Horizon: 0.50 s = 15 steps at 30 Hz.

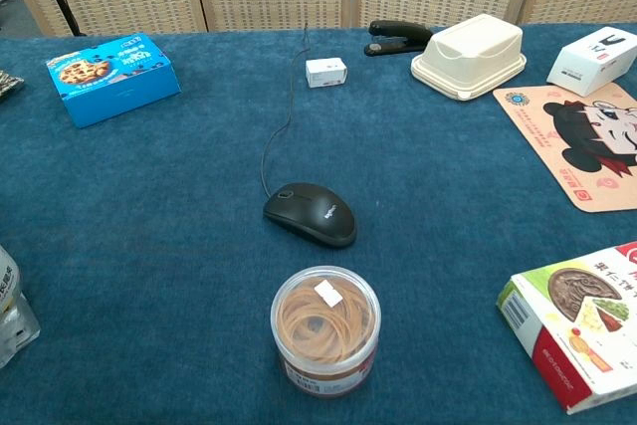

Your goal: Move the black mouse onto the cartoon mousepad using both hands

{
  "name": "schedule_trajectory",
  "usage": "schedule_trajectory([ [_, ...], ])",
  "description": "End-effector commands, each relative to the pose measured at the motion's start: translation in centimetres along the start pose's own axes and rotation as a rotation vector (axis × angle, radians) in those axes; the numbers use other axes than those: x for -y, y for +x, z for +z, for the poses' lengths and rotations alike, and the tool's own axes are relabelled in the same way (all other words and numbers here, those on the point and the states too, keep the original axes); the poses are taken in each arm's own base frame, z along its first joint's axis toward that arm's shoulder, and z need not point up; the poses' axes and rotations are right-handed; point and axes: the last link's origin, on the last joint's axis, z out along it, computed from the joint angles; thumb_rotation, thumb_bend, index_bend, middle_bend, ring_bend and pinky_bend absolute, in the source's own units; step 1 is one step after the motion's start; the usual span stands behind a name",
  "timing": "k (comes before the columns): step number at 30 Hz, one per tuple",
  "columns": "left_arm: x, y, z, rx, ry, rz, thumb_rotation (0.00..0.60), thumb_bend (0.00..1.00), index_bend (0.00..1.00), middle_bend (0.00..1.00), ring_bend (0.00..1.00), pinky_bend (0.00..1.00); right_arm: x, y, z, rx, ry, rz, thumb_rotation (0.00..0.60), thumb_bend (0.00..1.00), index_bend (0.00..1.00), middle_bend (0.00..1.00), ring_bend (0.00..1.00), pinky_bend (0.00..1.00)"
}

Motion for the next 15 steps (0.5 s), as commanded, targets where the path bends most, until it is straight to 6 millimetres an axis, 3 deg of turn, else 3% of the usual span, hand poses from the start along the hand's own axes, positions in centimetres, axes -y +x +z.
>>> schedule_trajectory([
  [1,-1.6,0.8,2.2,0.051,-0.1,-0.039,0.6,0.0,0.0,0.0,0.0,0.0,-0.1,-0.1,0.1,0.006,-0.009,-0.001,0.6,0.0,0.0,0.0,0.0,0.0],
  [8,-6.2,1.8,6.7,0.106,-0.253,0.02,0.6,0.0,0.0,0.0,0.0,0.0,-0.6,-0.2,0.9,0.004,-0.041,-0.004,0.6,0.0,0.0,0.0,0.0,0.0],
  [15,-11.9,-0.4,10.9,0.222,-0.417,0.101,0.6,0.0,0.0,0.0,0.0,0.0,-1.7,-0.8,1.8,0.031,-0.088,-0.007,0.6,0.0,0.0,0.0,0.0,0.0],
])
